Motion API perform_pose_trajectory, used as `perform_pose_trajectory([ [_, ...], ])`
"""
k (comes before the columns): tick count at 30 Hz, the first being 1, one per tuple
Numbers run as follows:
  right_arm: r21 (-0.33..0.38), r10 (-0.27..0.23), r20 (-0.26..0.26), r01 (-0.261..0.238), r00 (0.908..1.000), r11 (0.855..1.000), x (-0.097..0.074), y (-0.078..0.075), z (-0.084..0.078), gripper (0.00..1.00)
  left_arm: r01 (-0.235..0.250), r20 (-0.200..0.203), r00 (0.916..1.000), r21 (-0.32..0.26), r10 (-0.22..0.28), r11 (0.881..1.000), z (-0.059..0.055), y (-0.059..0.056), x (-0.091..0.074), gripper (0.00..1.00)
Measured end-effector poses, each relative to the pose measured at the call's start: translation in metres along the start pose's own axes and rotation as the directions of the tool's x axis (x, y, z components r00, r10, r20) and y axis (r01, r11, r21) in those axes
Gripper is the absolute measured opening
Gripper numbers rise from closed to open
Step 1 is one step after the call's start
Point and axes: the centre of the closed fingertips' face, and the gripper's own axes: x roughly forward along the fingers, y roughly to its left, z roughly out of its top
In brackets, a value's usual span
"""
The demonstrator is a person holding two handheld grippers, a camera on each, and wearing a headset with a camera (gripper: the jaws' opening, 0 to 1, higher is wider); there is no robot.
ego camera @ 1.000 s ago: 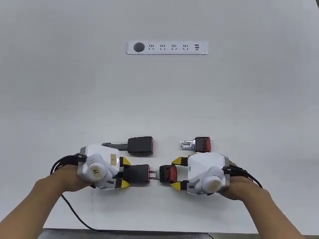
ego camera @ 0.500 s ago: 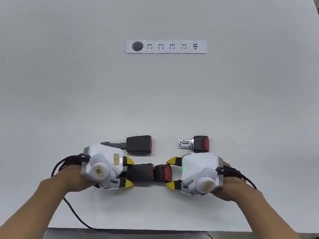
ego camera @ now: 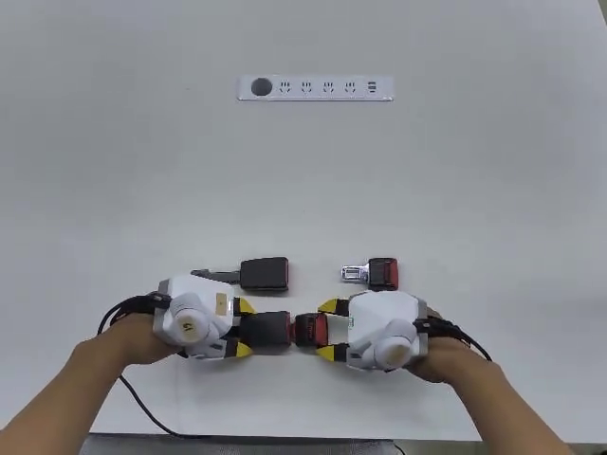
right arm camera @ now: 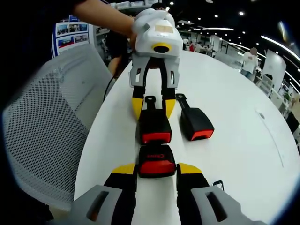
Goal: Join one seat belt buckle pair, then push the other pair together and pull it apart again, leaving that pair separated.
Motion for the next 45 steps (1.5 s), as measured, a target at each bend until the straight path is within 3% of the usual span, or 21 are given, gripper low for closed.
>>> perform_pose_trajectory([
  [19,-0.002,0.002,-0.023,-0.002,0.9997,1.000,-0.006,0.000,-0.010,0.29,0.006,-0.049,0.9988,0.009,-0.005,1.000,-0.006,0.000,-0.003,0.31],
  [35,0.000,0.007,-0.046,-0.007,0.9989,1.000,-0.008,0.000,-0.021,0.29,0.025,-0.087,0.9959,0.002,-0.025,1.000,-0.017,0.001,-0.006,0.31],
  [45,0.007,0.011,-0.050,-0.011,0.9987,1.000,-0.007,0.002,-0.022,0.29,0.030,-0.095,0.9950,0.005,-0.030,1.000,-0.015,0.000,-0.007,0.31],
])
